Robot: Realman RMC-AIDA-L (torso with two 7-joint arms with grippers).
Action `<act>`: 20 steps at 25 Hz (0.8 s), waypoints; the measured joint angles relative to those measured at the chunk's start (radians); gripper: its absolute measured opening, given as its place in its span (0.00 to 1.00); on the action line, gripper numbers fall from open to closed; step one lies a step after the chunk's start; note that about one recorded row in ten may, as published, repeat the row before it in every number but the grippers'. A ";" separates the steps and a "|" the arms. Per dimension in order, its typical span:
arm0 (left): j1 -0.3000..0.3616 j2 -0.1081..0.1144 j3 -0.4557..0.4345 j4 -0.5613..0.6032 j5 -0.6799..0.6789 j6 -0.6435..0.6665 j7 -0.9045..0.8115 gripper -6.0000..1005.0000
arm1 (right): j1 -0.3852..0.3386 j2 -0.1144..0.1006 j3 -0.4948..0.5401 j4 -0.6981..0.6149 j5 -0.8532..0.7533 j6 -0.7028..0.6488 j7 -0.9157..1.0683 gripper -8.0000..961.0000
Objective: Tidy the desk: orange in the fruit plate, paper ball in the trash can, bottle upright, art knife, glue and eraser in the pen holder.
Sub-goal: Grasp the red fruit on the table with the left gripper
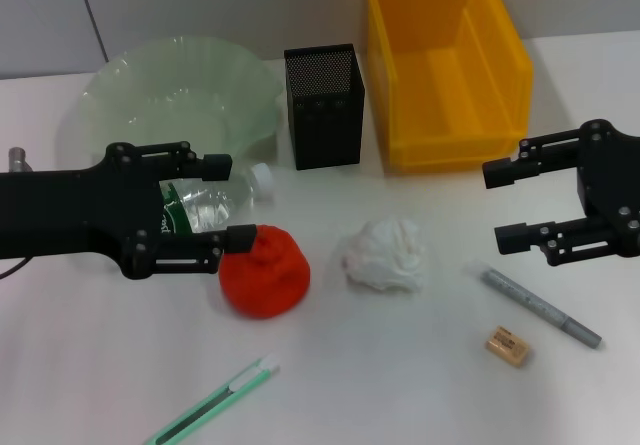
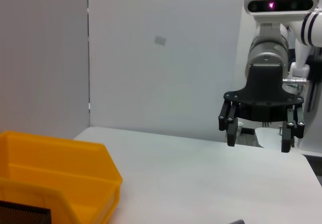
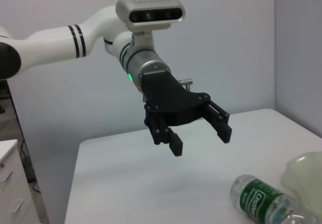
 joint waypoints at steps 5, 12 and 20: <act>-0.013 -0.006 0.002 -0.009 0.040 0.001 0.000 0.78 | 0.009 0.000 -0.003 0.008 0.000 -0.004 -0.003 0.68; -0.026 -0.007 0.003 -0.013 0.049 0.003 0.001 0.77 | -0.002 -0.002 0.006 0.003 0.005 0.000 -0.005 0.68; -0.058 -0.015 -0.003 -0.040 0.066 -0.057 -0.016 0.77 | -0.008 -0.013 0.063 -0.033 0.003 -0.005 0.012 0.68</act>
